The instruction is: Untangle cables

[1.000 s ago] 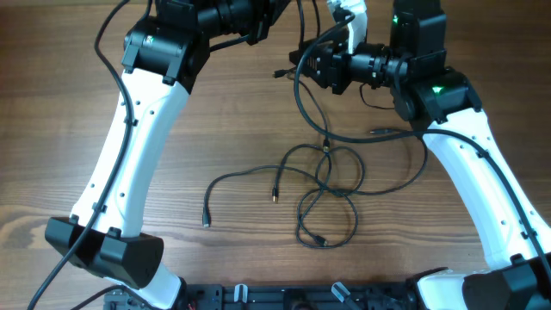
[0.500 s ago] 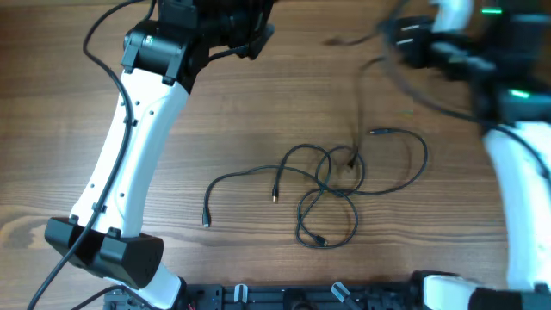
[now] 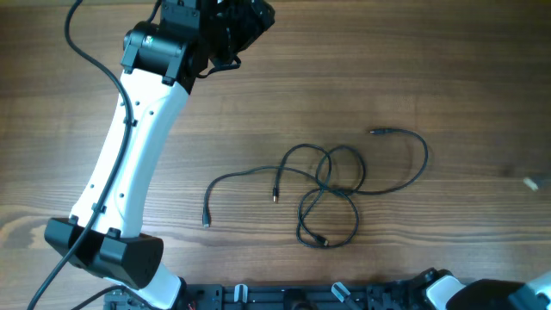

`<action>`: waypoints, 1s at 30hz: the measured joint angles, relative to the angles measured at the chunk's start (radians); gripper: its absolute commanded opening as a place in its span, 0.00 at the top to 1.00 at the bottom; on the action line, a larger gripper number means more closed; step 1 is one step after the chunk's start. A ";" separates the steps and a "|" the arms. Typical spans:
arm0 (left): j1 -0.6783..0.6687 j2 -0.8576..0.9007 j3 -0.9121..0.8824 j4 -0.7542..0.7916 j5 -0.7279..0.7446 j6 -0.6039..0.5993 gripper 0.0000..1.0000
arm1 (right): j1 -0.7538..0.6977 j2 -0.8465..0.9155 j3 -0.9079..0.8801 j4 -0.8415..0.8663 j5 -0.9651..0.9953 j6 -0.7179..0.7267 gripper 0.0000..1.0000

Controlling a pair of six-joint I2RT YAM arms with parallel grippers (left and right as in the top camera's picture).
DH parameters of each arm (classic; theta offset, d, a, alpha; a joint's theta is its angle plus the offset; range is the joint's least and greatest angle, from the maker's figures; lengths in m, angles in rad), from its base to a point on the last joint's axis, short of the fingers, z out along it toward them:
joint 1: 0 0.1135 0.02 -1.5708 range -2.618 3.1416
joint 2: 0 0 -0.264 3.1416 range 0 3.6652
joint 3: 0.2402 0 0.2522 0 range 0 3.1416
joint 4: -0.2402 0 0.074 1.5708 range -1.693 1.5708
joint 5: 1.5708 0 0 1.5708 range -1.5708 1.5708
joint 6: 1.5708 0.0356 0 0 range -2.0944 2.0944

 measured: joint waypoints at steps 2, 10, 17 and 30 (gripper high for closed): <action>0.000 0.000 0.000 -0.001 0.000 0.007 0.15 | -0.003 0.032 0.001 -0.024 0.001 -0.008 0.96; 0.000 0.000 0.000 -0.019 0.000 0.017 0.14 | 0.004 0.236 0.002 -0.066 0.055 -0.068 0.96; 0.000 0.000 0.000 -0.019 0.000 0.017 0.13 | 0.095 0.334 0.002 -0.158 0.237 -0.103 0.77; 0.000 0.000 0.000 -0.016 -0.062 0.032 0.09 | 0.175 0.328 0.002 -0.259 0.332 -0.175 0.16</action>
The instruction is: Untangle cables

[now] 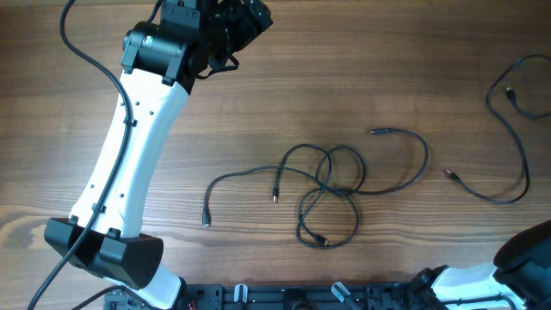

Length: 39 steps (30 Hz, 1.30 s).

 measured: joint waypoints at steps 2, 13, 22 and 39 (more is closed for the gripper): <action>0.000 0.000 0.000 0.000 -0.005 0.006 0.09 | 0.000 -0.028 0.000 -0.019 0.008 -0.023 0.14; 0.000 0.000 0.000 -0.019 -0.006 0.099 0.11 | 0.085 -0.296 0.003 -0.233 -0.007 -0.188 0.12; 0.000 0.000 0.000 -0.123 -0.025 0.268 0.10 | 0.288 -0.317 0.003 -0.416 -0.017 -0.362 0.12; 0.000 0.000 0.000 -0.238 -0.028 0.351 0.11 | 0.470 -0.317 0.003 -0.459 0.053 -0.407 0.06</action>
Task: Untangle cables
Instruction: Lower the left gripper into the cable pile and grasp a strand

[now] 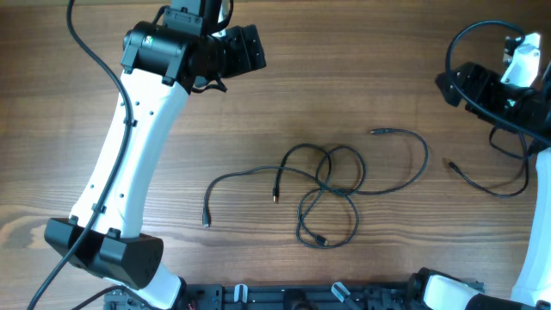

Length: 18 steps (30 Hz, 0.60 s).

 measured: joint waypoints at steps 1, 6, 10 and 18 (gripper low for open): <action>0.000 0.000 0.000 -0.002 0.000 0.000 0.11 | 0.000 0.000 0.000 0.007 0.015 0.007 0.06; 0.000 0.000 0.000 -0.017 0.000 0.022 0.11 | 0.000 0.001 0.000 0.022 0.050 0.025 0.06; 0.000 0.000 0.000 -0.063 0.002 0.043 0.14 | 0.000 0.004 0.000 0.019 0.055 0.018 0.06; -0.030 -0.001 -0.023 -0.084 0.031 0.060 0.18 | 0.000 0.008 0.000 0.004 0.058 0.016 0.06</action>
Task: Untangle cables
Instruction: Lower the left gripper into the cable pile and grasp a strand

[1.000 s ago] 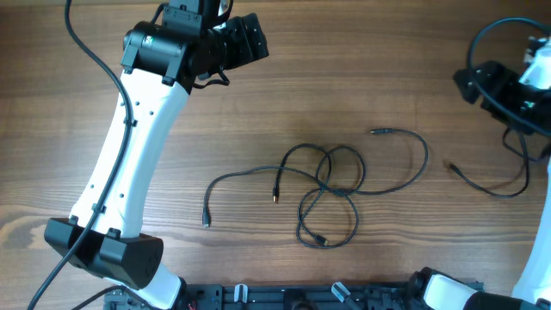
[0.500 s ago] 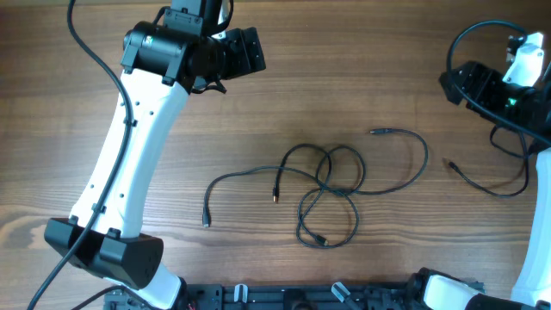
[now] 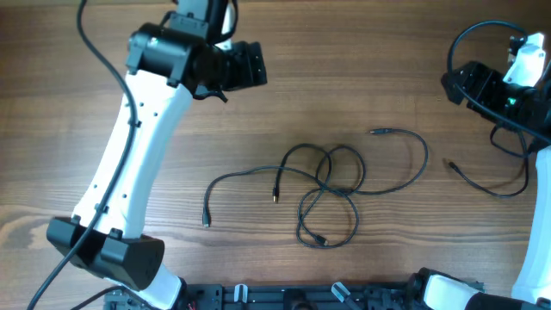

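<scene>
A tangle of thin black cables [image 3: 331, 185] lies in the middle of the wooden table, with looped strands crossing each other. Loose plug ends show at the left [image 3: 207, 220], at the middle [image 3: 275, 196], at the upper right [image 3: 376, 132] and at the bottom [image 3: 320, 241]. My left gripper [image 3: 250, 65] hovers at the upper left, well away from the tangle. My right gripper [image 3: 465, 86] is at the upper right edge, also apart from it. From above, neither gripper's jaws can be made out.
Another black cable [image 3: 486, 188] curves along the right edge below the right arm, with a free end [image 3: 451, 164]. The white left arm [image 3: 129, 164] crosses the left side of the table. The arm mounts [image 3: 284, 297] line the front edge.
The left gripper has shifted slightly down and to the right. The right arm has barely moved. The tangle lies as it did.
At first the left gripper was at the top edge and the right arm showed only at the bottom right corner. Then a black cable appeared along the right edge. Later the right arm stood at the upper right and the left gripper lower. The tangle never moved.
</scene>
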`<action>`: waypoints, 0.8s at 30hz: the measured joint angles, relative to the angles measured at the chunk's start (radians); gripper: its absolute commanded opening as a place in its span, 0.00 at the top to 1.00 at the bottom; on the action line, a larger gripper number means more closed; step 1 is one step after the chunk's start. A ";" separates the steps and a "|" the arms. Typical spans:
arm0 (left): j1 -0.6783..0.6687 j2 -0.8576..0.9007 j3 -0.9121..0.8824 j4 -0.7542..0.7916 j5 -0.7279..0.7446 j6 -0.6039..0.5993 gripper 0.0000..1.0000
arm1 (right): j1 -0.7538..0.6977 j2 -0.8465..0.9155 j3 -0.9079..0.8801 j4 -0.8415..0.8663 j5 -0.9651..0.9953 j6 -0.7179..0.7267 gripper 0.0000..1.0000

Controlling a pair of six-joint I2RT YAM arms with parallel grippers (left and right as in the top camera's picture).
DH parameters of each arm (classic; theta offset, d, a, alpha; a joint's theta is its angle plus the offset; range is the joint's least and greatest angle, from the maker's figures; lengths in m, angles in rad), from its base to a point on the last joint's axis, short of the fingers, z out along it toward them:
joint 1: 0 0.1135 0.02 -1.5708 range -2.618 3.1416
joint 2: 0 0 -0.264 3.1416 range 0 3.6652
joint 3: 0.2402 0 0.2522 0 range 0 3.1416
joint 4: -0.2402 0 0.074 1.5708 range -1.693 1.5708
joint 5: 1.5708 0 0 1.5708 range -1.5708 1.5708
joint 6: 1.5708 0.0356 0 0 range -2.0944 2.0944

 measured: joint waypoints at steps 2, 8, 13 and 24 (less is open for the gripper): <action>-0.029 0.000 -0.041 0.008 0.004 0.000 0.19 | 0.000 0.000 0.000 -0.006 0.000 0.000 0.06; -0.067 0.000 -0.200 0.075 0.011 -0.032 0.19 | 0.000 0.001 0.000 -0.012 0.001 0.000 0.06; -0.066 0.000 -0.260 0.146 0.011 -0.097 0.20 | 0.000 0.001 0.000 -0.018 0.007 0.000 0.06; -0.087 0.000 -0.333 0.267 0.011 -0.167 0.15 | 0.000 0.001 0.000 -0.044 0.007 0.000 0.00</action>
